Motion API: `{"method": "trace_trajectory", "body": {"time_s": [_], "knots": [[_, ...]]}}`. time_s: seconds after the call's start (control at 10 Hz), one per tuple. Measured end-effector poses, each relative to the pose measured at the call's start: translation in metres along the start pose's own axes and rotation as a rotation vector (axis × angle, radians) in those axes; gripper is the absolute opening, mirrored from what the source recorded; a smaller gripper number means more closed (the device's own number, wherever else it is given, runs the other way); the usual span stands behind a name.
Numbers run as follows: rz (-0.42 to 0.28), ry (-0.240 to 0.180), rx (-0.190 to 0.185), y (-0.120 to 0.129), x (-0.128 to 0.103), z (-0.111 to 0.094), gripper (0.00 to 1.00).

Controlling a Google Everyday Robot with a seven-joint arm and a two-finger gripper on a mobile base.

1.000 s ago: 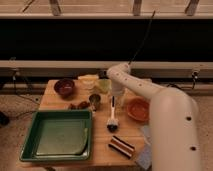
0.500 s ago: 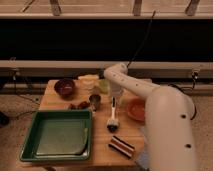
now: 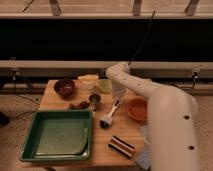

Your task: Place brush in red bowl

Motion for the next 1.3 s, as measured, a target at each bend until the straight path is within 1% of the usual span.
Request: {"method": "trace_trajectory", "body": {"time_s": [0.1, 0.3, 0.4, 0.5, 0.7, 1.0, 1.2, 1.3], "knots": [[0.005, 0.005, 0.007, 0.0, 0.002, -0.008, 0.0], [0.019, 0.018, 0.043, 0.001, 0.007, -0.04, 0.0], [0.02, 0.022, 0.057, 0.001, 0.009, -0.051, 0.0], [0.023, 0.028, 0.078, 0.001, 0.011, -0.067, 0.0], [0.031, 0.034, 0.119, 0.004, 0.016, -0.093, 0.0], [0.055, 0.049, 0.161, 0.014, 0.031, -0.115, 0.0], [0.096, 0.054, 0.184, 0.032, 0.046, -0.129, 0.0], [0.11, 0.054, 0.196, 0.038, 0.049, -0.135, 0.0]]}}
